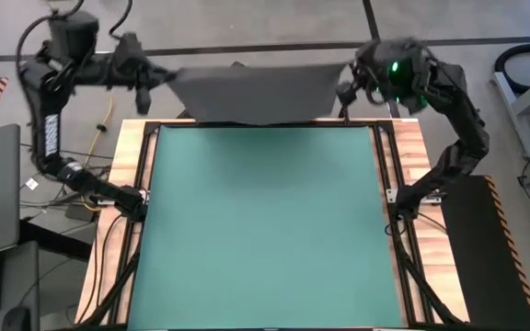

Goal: Roll towel
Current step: Fold the microfiber towel

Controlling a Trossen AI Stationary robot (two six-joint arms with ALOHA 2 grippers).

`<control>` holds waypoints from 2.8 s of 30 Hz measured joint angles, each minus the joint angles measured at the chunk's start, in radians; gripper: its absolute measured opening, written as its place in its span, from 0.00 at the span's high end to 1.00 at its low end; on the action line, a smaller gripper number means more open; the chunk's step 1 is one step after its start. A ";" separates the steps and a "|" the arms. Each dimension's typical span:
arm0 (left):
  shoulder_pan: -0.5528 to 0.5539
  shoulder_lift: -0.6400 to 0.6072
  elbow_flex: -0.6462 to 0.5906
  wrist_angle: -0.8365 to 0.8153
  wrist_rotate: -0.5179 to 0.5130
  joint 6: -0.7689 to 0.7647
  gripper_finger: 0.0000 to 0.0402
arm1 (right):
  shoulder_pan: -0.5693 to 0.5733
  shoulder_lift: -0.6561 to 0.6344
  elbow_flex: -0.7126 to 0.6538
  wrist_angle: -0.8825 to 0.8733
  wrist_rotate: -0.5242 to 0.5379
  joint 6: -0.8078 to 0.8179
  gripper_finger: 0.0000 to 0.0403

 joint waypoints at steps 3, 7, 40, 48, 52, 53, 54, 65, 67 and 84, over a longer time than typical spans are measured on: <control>-0.057 -0.034 0.001 -0.082 -0.045 -0.035 1.00 | 0.136 0.001 0.000 -0.101 0.077 0.136 0.97; -0.151 -0.048 0.000 -0.175 -0.070 -0.126 1.00 | 0.317 0.016 0.000 -0.206 0.172 0.319 0.97; -1.559 -0.447 -1.125 0.616 -0.778 -1.034 1.00 | 1.019 0.305 -0.130 -0.285 0.344 1.297 0.97; -1.867 -0.347 -1.125 0.615 -1.043 -1.288 1.00 | 1.102 0.420 -0.131 -0.285 0.232 1.557 0.97; -1.946 -0.320 -1.125 0.609 -1.114 -1.405 1.00 | 1.137 0.452 -0.131 -0.285 0.206 1.671 0.97; -1.962 -0.314 -1.125 0.609 -1.139 -1.424 1.00 | 1.142 0.457 -0.131 -0.285 0.204 1.685 0.97; -1.976 -0.312 -1.125 0.608 -1.168 -1.439 1.00 | 1.145 0.459 -0.131 -0.286 0.202 1.698 0.97; -1.966 -0.356 -1.125 0.486 -1.343 -1.441 1.00 | 1.012 0.438 -0.130 -0.285 0.248 1.499 0.97; -1.955 -0.365 -1.125 0.431 -1.343 -1.475 1.00 | 0.971 0.435 -0.130 -0.285 0.243 1.449 0.97; -1.705 -0.380 -1.125 0.039 -1.450 -1.570 1.00 | 0.656 0.434 -0.130 -0.285 0.142 1.174 0.97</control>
